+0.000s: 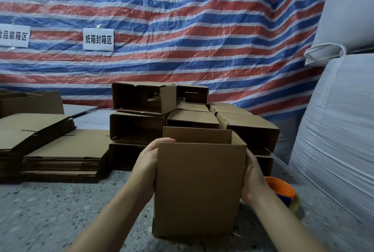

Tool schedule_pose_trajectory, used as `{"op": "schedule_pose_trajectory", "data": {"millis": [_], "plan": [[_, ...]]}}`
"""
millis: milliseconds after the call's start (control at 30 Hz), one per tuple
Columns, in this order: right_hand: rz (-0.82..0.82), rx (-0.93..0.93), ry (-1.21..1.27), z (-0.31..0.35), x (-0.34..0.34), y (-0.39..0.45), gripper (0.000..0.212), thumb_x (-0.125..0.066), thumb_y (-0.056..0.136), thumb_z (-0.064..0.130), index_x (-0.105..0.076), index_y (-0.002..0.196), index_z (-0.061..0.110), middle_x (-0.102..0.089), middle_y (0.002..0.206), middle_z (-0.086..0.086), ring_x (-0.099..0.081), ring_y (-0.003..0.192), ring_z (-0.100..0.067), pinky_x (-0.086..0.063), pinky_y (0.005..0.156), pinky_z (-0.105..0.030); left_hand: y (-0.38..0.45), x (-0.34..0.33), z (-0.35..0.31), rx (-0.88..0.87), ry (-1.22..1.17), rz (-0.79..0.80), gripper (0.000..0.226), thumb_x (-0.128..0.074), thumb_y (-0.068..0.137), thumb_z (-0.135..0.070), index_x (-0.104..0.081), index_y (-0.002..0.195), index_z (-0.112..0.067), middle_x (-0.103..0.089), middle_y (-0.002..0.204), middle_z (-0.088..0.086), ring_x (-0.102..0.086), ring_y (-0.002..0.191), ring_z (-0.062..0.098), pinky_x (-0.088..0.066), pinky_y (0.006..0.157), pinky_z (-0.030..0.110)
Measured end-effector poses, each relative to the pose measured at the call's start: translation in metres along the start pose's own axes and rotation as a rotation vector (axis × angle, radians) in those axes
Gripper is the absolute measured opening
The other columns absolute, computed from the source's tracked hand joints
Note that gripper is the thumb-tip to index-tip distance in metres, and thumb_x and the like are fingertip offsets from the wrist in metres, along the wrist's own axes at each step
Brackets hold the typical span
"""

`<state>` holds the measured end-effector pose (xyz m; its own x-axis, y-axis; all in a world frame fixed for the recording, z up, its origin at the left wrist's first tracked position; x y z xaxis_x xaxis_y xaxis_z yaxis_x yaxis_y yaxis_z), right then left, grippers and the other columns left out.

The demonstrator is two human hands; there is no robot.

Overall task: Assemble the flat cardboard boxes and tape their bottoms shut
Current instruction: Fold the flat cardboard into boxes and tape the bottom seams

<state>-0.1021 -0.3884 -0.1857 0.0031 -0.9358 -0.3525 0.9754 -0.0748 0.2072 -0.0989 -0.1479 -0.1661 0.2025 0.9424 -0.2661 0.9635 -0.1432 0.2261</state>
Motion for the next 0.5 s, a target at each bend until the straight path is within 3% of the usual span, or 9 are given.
{"op": "schedule_pose_trajectory", "data": {"millis": [100, 167, 267, 333, 367, 400, 433, 500], "plan": [[0.011, -0.063, -0.052, 0.001, -0.002, 0.002, 0.063, -0.041, 0.1, 0.049, -0.074, 0.055, 0.021, -0.065, 0.056, -0.002, -0.064, 0.047, -0.013, -0.05, 0.043, -0.023, 0.004, 0.001, 0.001, 0.044, 0.014, 0.012, 0.03, -0.061, 0.092, -0.016, -0.077, 0.091, -0.041, -0.076, 0.086, 0.012, -0.068, 0.06, 0.015, -0.056, 0.05, 0.027], [0.003, -0.128, -0.096, 0.002, 0.0, 0.006, 0.069, -0.037, 0.106, 0.036, -0.065, 0.044, 0.022, -0.058, 0.049, 0.001, -0.056, 0.039, -0.01, -0.045, 0.037, -0.022, 0.005, 0.001, 0.001, 0.043, 0.014, 0.026, 0.024, -0.062, 0.092, -0.019, -0.077, 0.095, -0.036, -0.076, 0.085, 0.011, -0.069, 0.061, 0.016, -0.055, 0.05, 0.028], [0.017, -0.175, -0.115, 0.004, 0.001, 0.011, 0.07, -0.035, 0.107, 0.033, -0.063, 0.045, 0.021, -0.058, 0.048, 0.002, -0.055, 0.038, -0.01, -0.043, 0.036, -0.021, 0.007, 0.004, 0.005, 0.024, 0.033, 0.043, 0.017, -0.062, 0.092, -0.02, -0.078, 0.094, -0.025, -0.073, 0.076, 0.007, -0.068, 0.06, 0.017, -0.052, 0.049, 0.027], [0.03, -0.174, -0.095, 0.005, -0.001, 0.011, 0.049, -0.045, 0.103, 0.035, -0.068, 0.063, 0.019, -0.062, 0.053, 0.0, -0.059, 0.042, -0.011, -0.046, 0.038, -0.023, 0.008, 0.007, 0.008, 0.0, 0.05, 0.062, 0.022, -0.059, 0.093, -0.019, -0.078, 0.084, -0.024, -0.07, 0.068, 0.003, -0.066, 0.055, 0.014, -0.05, 0.046, 0.026], [0.041, -0.152, -0.087, 0.005, -0.001, 0.012, 0.027, -0.054, 0.097, 0.036, -0.069, 0.082, 0.019, -0.067, 0.059, -0.001, -0.064, 0.047, -0.013, -0.049, 0.042, -0.024, 0.007, 0.008, 0.008, -0.018, 0.054, 0.072, 0.021, -0.06, 0.092, -0.021, -0.077, 0.081, -0.024, -0.069, 0.067, 0.003, -0.065, 0.054, 0.014, -0.05, 0.045, 0.026], [0.026, -0.118, -0.078, 0.007, -0.001, 0.009, 0.019, -0.061, 0.088, 0.035, -0.065, 0.103, 0.023, -0.072, 0.069, -0.004, -0.069, 0.056, -0.017, -0.053, 0.047, -0.027, 0.006, 0.008, 0.009, -0.037, 0.049, 0.095, 0.014, -0.064, 0.089, -0.024, -0.076, 0.083, -0.023, -0.07, 0.069, 0.004, -0.065, 0.055, 0.015, -0.05, 0.046, 0.027], [0.013, -0.077, -0.082, 0.006, 0.002, 0.012, 0.033, -0.065, 0.086, 0.032, -0.058, 0.118, 0.03, -0.076, 0.081, -0.007, -0.074, 0.066, -0.022, -0.057, 0.053, -0.032, 0.005, 0.009, 0.009, -0.048, 0.034, 0.109, 0.01, -0.069, 0.084, -0.028, -0.075, 0.089, -0.022, -0.07, 0.073, 0.006, -0.065, 0.057, 0.017, -0.051, 0.047, 0.028], [-0.013, 0.004, -0.094, 0.008, 0.002, 0.01, 0.038, -0.062, 0.093, 0.018, -0.051, 0.124, 0.037, -0.077, 0.093, -0.01, -0.076, 0.078, -0.028, -0.06, 0.06, -0.038, 0.004, 0.01, 0.009, -0.046, -0.017, 0.09, 0.028, -0.077, 0.074, -0.031, -0.071, 0.099, -0.022, -0.071, 0.079, 0.008, -0.065, 0.059, 0.02, -0.051, 0.046, 0.031]]}}
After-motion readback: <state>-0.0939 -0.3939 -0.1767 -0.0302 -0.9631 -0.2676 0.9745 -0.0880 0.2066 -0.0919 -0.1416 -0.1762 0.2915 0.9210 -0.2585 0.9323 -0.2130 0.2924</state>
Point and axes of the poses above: each hand's wrist, its own y-axis towards the middle knuckle, its own x-axis out of the back of the hand, z = x × y, the point moved 2 cm from there along y, towards the middle knuckle
